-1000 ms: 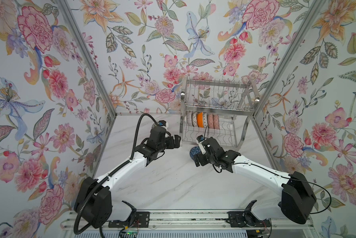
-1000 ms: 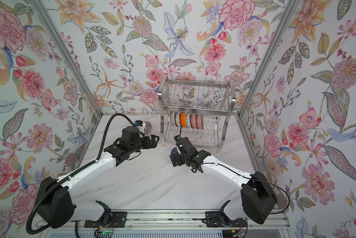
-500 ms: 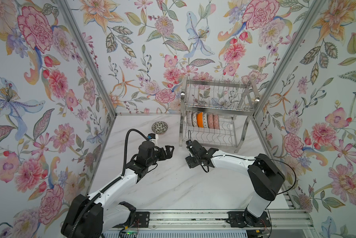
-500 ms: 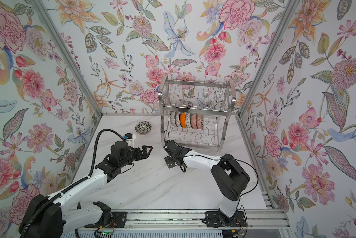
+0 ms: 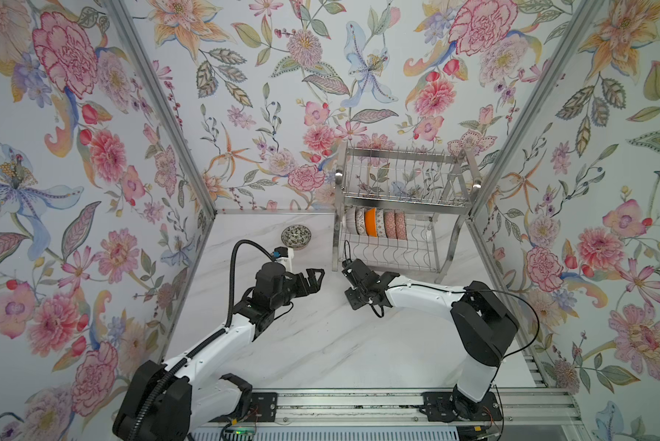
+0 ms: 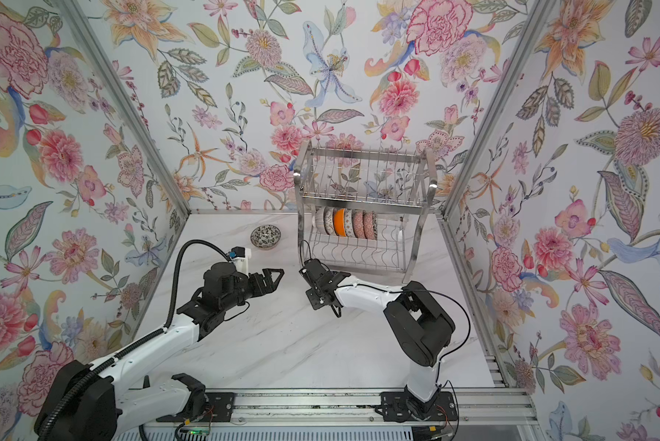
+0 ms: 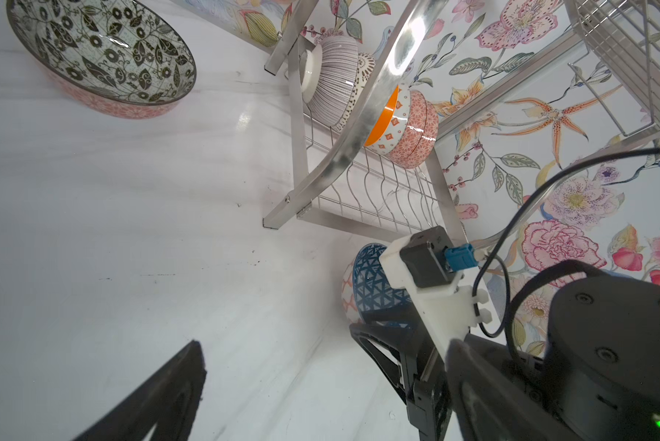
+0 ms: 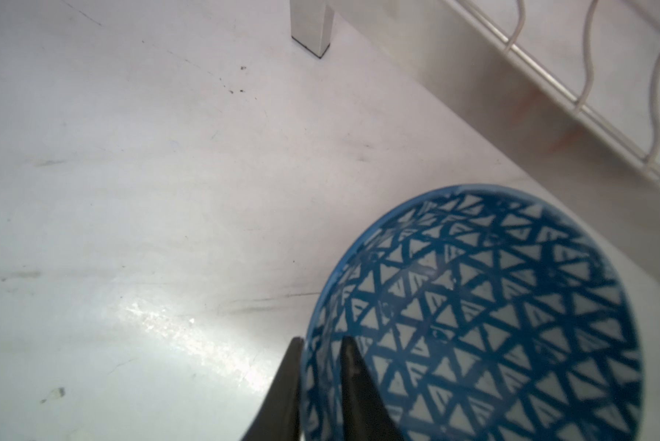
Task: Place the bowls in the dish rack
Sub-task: 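Raise the blue-triangle bowl with the right gripper up to the rack's far end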
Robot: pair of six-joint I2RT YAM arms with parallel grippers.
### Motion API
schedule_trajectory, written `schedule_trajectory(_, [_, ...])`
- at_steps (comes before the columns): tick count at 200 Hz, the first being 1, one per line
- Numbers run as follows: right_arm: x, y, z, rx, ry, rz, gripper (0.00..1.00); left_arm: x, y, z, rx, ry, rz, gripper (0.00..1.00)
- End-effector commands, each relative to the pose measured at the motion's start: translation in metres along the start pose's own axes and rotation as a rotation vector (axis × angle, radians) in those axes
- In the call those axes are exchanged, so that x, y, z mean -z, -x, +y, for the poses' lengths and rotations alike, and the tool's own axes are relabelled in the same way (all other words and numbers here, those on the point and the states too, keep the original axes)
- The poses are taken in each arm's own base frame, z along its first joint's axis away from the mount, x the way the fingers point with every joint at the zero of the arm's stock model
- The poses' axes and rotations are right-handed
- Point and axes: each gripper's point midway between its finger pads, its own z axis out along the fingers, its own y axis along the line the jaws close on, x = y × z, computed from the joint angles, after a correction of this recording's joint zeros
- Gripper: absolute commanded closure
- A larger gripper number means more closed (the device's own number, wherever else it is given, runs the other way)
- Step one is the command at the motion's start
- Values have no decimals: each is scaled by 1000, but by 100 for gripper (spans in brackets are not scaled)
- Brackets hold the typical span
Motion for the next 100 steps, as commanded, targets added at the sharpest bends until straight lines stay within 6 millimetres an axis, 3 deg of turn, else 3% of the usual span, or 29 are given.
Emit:
schedule_trajectory(1, [3,-2,-4,6,-21,12,90,2,0,-4,-6,-16,-12,1])
schedule_trajectory(48, [15,-7,-13,-12,-11,3,100,-8,-7,-19,-39,-31,8,1])
schedule_trajectory(78, [38,-10,-28,-86,5,-35,100,-18,-13,-38,-72,-59,26,1])
schedule_trajectory(100, [59,-15,-51,-175,9,-77,100,-27,-18,-51,-87,-89,40,1])
